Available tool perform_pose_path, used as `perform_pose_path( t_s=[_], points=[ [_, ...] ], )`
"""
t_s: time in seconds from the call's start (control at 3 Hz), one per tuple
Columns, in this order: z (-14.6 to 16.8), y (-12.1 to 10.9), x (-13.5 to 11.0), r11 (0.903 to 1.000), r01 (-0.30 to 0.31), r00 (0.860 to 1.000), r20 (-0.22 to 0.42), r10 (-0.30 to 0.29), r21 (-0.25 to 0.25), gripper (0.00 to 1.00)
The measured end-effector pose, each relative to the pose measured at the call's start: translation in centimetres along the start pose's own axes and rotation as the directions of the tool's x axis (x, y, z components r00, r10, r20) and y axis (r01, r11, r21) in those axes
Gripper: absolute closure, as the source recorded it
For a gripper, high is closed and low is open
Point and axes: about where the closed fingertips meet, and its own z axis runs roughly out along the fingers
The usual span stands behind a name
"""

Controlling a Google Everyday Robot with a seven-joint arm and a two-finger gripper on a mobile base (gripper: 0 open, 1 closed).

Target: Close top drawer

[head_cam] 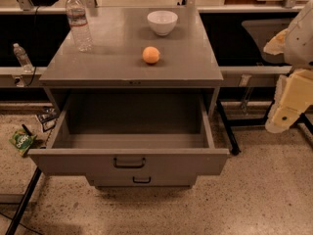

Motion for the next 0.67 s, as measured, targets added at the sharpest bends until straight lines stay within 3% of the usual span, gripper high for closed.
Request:
perform_pose_path(
  t_s=[0.33, 0.67],
  points=[
    [0.3, 0.1, 0.0, 1.0, -0.005, 1.0, 0.009, 0.005, -0.001, 0.03],
    [3.4, 0.7, 0.0, 0.9976, -0.066, 0.992, 0.111, 0.068, -0.019, 0.26]
  ],
)
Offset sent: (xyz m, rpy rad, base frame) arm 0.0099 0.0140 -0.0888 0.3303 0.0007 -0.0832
